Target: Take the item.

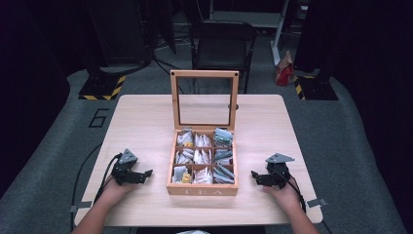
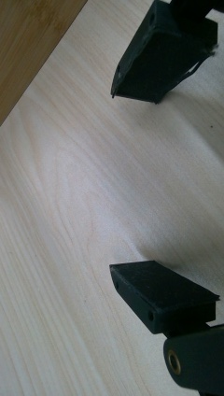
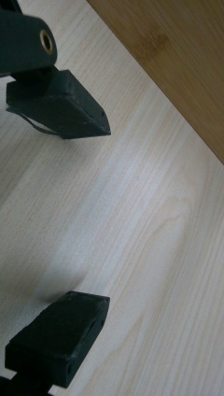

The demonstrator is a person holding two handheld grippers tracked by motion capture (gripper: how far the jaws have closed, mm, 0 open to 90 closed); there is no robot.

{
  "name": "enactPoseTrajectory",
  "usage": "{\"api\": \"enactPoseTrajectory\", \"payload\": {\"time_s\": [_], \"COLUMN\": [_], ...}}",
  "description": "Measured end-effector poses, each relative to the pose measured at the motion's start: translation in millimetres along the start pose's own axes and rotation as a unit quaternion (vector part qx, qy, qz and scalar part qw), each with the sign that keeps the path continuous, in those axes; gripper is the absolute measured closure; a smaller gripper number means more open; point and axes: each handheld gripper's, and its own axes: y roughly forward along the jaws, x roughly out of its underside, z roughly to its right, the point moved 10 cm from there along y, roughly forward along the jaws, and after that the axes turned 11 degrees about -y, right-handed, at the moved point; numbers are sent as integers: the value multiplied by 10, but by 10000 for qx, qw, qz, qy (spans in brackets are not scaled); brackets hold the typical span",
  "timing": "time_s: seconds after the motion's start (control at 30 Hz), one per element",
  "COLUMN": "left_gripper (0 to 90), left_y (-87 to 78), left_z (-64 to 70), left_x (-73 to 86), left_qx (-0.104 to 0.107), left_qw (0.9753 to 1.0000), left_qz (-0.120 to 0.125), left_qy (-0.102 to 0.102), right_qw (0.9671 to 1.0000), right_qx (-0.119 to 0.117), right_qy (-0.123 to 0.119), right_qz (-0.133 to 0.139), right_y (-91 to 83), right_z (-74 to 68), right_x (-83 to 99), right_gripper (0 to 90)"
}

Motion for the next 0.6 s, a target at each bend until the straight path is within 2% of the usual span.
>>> {"api": "enactPoseTrajectory", "payload": {"time_s": [0.6], "left_gripper": [122], "left_y": [1], "left_z": [3], "left_x": [0], "left_qx": [8], "left_qw": [10000], "left_qz": [1], "left_qy": [-16], "right_qw": [10000], "right_qx": [7], "right_qy": [-33], "right_qz": [32], "right_y": [-5], "right_z": [-2], "right_x": [-3], "right_gripper": [154]}}
